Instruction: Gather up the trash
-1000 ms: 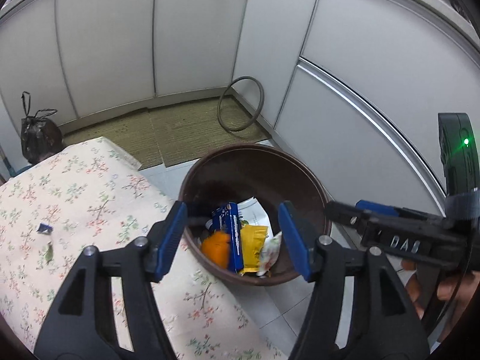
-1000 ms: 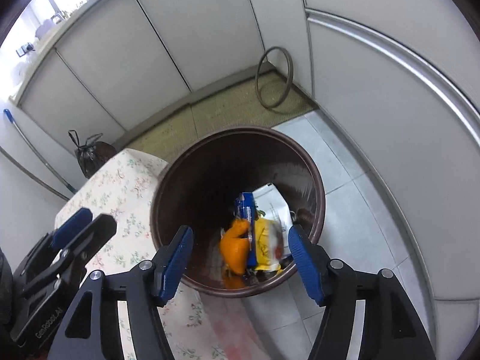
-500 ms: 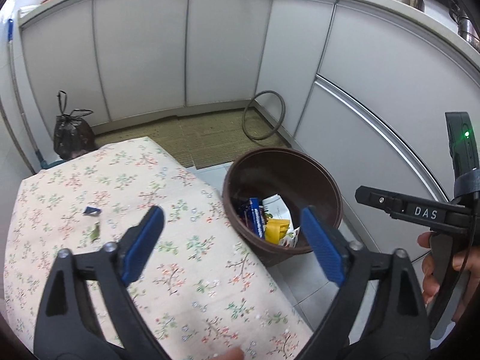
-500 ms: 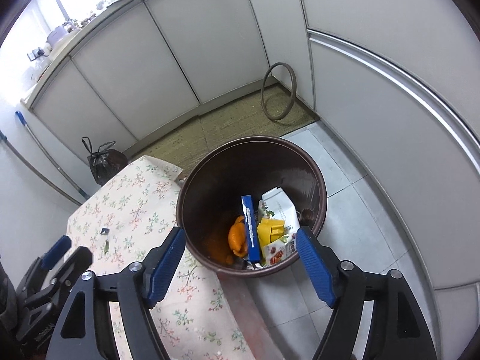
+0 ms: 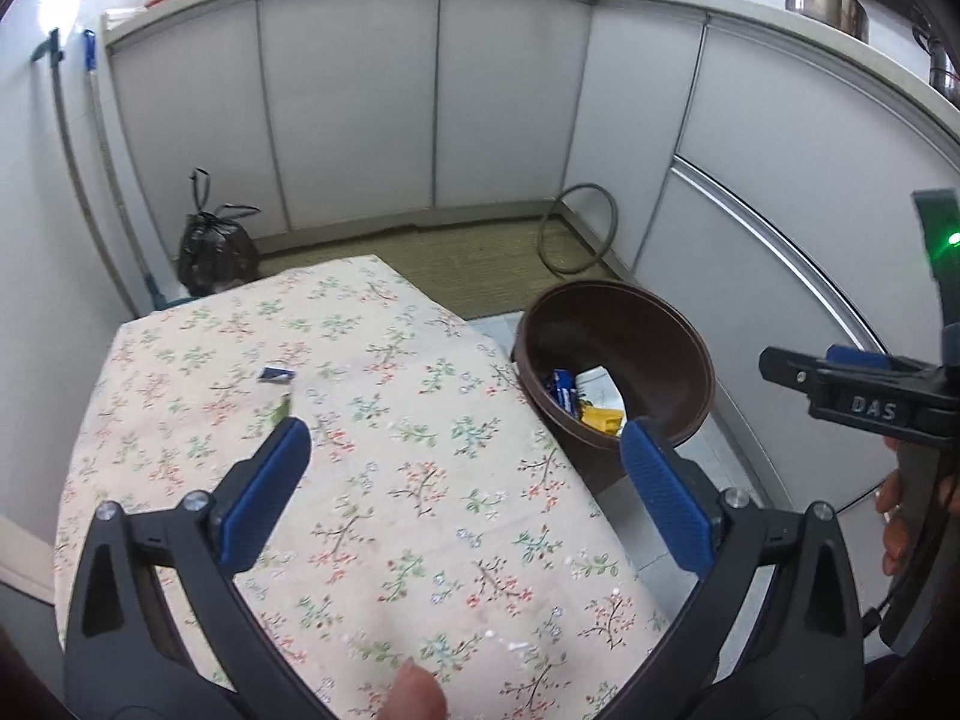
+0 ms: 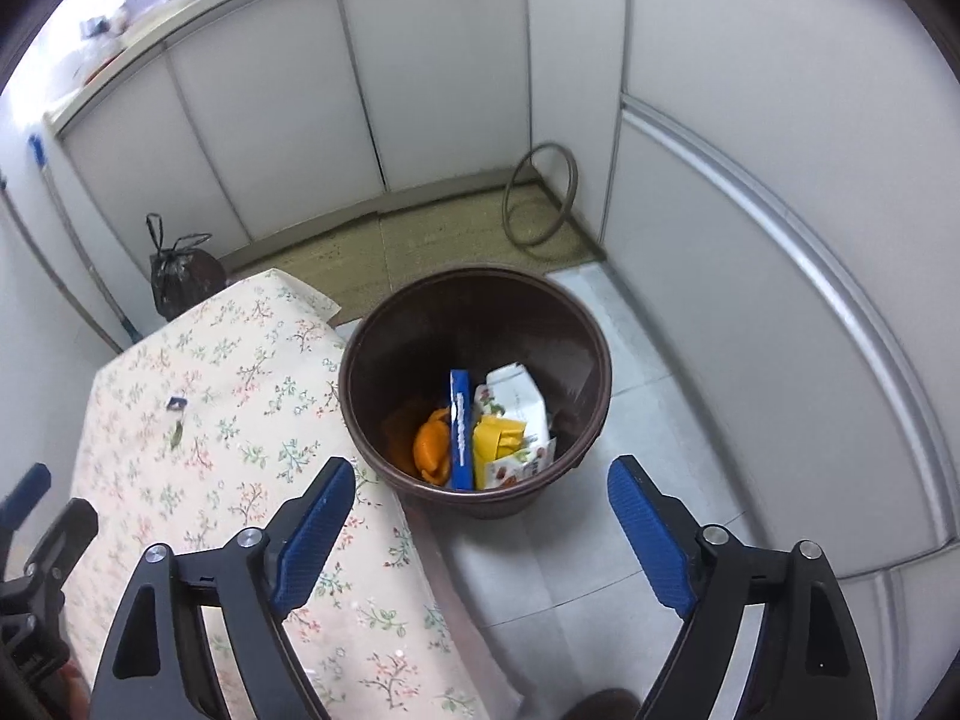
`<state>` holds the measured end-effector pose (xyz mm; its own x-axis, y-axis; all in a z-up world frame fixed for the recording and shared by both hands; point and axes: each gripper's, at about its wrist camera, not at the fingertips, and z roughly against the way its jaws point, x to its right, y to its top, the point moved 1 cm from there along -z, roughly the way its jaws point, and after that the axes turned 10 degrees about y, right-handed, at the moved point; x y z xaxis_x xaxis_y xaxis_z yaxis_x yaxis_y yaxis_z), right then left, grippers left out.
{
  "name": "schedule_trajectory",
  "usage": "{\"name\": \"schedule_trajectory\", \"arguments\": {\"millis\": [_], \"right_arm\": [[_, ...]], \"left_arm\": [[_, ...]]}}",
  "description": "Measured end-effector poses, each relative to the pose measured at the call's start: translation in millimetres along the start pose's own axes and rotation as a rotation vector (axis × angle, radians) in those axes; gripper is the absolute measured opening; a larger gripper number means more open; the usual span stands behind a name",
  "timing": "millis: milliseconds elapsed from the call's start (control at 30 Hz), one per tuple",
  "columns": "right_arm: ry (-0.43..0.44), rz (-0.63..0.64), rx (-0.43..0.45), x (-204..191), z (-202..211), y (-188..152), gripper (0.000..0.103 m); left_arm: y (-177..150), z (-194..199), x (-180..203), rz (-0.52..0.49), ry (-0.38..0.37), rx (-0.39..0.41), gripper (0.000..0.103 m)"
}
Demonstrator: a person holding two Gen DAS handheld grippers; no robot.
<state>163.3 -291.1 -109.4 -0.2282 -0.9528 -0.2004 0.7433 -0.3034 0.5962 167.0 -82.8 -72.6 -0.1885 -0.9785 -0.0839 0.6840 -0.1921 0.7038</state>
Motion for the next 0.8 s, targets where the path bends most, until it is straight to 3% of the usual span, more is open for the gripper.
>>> {"name": "schedule_trajectory", "arguments": {"millis": [300,367,433,800], "right_arm": [[0.000,0.119,0.188,-51.8,70.9,-26.4,0.095],[0.001,0.143,0.230,-59.5,82.8,-35.6,0.103],[0.002,0.168,0.258,-65.6,90.1,-42.9,0.103],[-0.002,0.263,0.289,-94.9,93.3,-63.9,0.103]], "left_arm": [[-10.4,41.8,-28.6,0.083,0.033,0.047,0.103],[-13.0,48.6,-34.6,0.096,0.040,0.052,0.103],[-16.4,54.6,-37.7,0.090,0.055,0.069,0.103],[-26.4,74.9,-40.6,0.072,0.082,0.106,0.103]]}}
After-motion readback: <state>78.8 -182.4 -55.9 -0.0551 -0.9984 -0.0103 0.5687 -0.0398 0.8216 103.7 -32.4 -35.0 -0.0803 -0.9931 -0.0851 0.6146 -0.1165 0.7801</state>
